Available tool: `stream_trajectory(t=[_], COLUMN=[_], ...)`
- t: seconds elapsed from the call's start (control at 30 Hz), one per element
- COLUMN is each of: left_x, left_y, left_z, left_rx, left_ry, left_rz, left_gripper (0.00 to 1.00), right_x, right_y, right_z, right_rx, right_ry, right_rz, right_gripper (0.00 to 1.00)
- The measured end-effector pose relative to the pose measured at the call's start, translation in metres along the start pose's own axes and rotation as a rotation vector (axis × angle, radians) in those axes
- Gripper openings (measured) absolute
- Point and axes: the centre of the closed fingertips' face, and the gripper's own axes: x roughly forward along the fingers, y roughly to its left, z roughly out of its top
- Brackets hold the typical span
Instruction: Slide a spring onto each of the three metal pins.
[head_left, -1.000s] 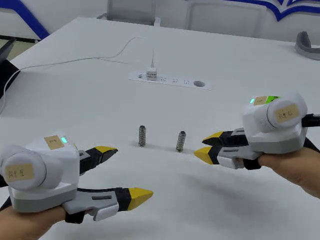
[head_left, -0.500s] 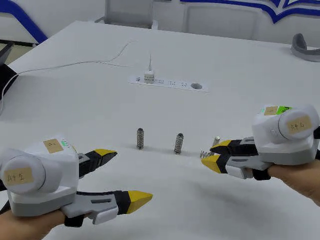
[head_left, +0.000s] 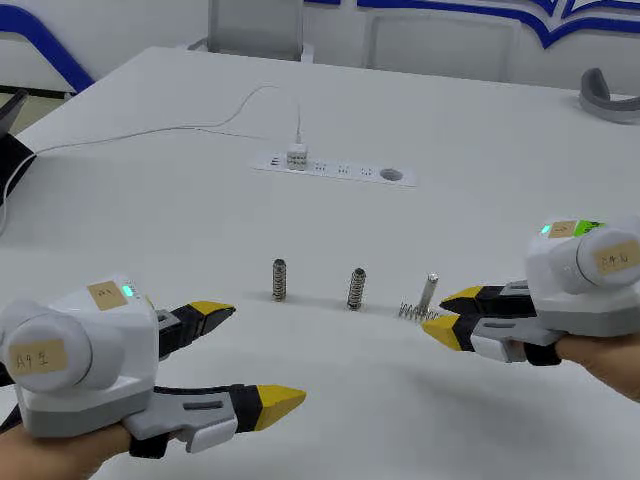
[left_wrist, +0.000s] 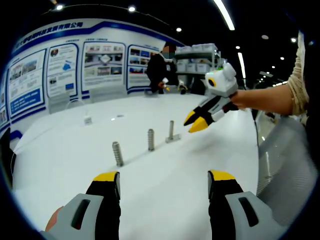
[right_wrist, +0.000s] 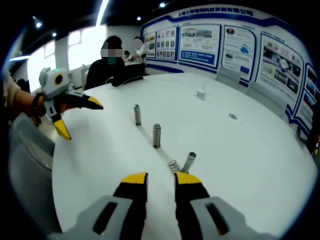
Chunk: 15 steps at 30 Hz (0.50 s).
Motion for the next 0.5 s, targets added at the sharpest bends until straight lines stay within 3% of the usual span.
stream_trajectory(t=[0.5], left_x=[0.002], left_y=[0.001], left_z=[-0.002], left_rx=[0.0], left_ry=[0.011], left_rz=[0.004], left_gripper=[0.72], right_x=[0.011], right_y=[-0.022], right_z=[-0.012], right_rx=[0.015], right_ry=[0.031], right_rz=[-0.009], right_gripper=[0.22])
